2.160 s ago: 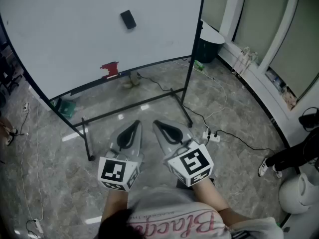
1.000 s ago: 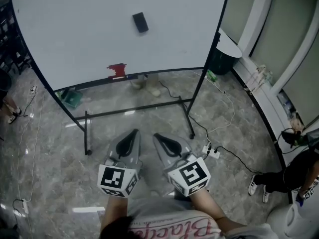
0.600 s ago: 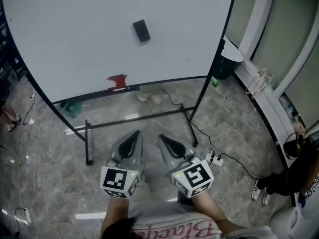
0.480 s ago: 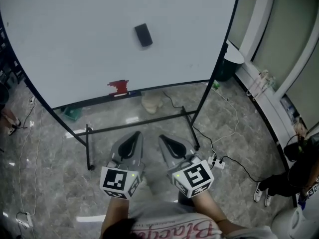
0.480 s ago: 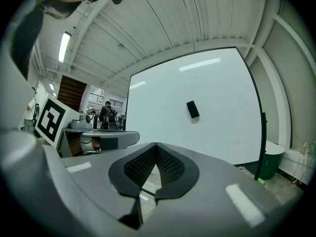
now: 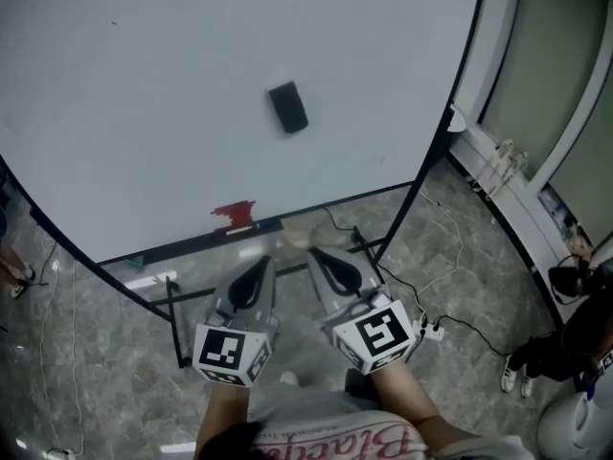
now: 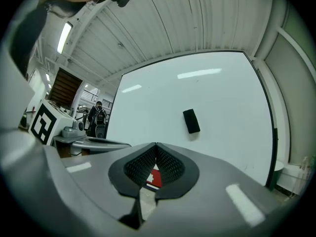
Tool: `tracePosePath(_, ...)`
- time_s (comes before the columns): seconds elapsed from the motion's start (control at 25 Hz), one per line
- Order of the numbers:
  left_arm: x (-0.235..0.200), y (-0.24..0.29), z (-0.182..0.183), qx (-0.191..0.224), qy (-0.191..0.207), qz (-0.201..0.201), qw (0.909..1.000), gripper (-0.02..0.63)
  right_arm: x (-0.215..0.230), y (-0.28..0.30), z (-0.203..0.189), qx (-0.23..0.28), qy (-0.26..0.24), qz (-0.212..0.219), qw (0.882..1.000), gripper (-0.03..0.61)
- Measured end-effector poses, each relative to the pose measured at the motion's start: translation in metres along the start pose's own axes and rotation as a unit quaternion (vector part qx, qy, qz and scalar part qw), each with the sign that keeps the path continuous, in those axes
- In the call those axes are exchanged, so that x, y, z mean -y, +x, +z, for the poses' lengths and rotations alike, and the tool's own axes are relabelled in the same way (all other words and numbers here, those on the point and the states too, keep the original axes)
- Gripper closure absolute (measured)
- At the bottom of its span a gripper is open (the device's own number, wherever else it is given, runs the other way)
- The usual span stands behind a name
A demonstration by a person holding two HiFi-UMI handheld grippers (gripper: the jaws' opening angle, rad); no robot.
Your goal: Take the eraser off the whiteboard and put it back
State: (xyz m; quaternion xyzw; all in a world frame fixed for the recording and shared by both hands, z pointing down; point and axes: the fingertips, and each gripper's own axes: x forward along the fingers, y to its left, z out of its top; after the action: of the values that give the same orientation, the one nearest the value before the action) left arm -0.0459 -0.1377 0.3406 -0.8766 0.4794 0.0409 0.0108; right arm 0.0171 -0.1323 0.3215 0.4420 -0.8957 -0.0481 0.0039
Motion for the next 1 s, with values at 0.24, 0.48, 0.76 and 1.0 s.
tracePosePath(0.24,-0.032,0.028,0.0,-0.003,0.005,-0.021,0.9998,0.614,0.037,0.063,0.031,0.042,0.0,-0.022,0.999,0.575)
tracePosePath(0.48,-0.054,0.047,-0.006,-0.01,0.006,-0.024,0.9996,0.614,0.08,0.115,0.057,0.06,-0.028,-0.063,0.996,0.483)
tracePosePath(0.76,-0.079,0.068,-0.008,-0.012,0.002,-0.01,0.9999,0.614,0.128,0.168,0.059,0.018,-0.074,-0.114,0.991,0.357)
tracePosePath(1.0,-0.102,0.092,-0.001,-0.005,-0.001,0.005,1.0,0.614,0.141,0.205,0.068,-0.004,-0.128,-0.125,0.984,0.302)
